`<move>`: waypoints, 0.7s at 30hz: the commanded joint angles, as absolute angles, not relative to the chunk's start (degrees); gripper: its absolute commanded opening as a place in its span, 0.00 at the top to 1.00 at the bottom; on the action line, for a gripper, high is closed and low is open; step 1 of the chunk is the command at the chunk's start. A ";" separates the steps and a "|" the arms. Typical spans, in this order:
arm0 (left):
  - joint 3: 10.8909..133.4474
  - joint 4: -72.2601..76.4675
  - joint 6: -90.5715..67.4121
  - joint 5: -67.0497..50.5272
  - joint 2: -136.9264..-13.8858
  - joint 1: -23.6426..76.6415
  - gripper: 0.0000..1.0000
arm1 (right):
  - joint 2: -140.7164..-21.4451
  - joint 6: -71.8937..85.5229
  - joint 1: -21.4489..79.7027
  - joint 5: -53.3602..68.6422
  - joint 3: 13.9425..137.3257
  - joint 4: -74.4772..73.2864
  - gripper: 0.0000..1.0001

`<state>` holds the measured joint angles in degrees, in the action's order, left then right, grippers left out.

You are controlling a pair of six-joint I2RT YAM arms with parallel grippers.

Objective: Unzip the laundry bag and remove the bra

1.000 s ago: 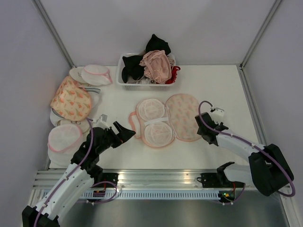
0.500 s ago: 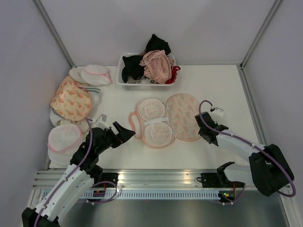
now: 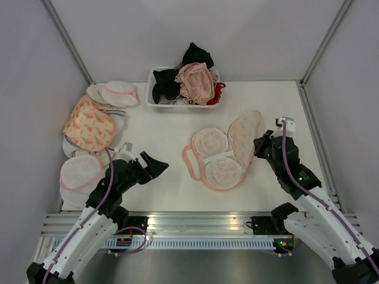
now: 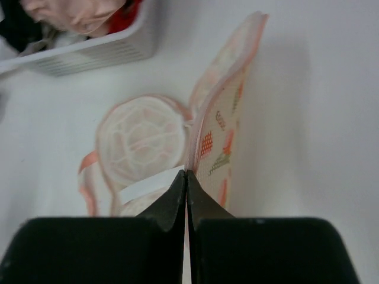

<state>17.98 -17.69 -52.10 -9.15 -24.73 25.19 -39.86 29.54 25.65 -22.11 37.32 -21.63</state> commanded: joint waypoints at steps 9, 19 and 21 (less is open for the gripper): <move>18.11 -17.58 -53.44 -8.44 -21.62 24.96 0.03 | -68.69 20.82 41.56 29.59 34.28 12.89 1.00; 18.02 -17.84 -53.61 -8.17 -21.27 24.96 0.03 | -67.95 19.42 46.41 27.19 36.03 5.99 0.02; 18.10 -17.75 -53.35 -8.09 -21.62 24.96 0.03 | -63.75 21.00 46.41 19.30 36.91 2.91 0.02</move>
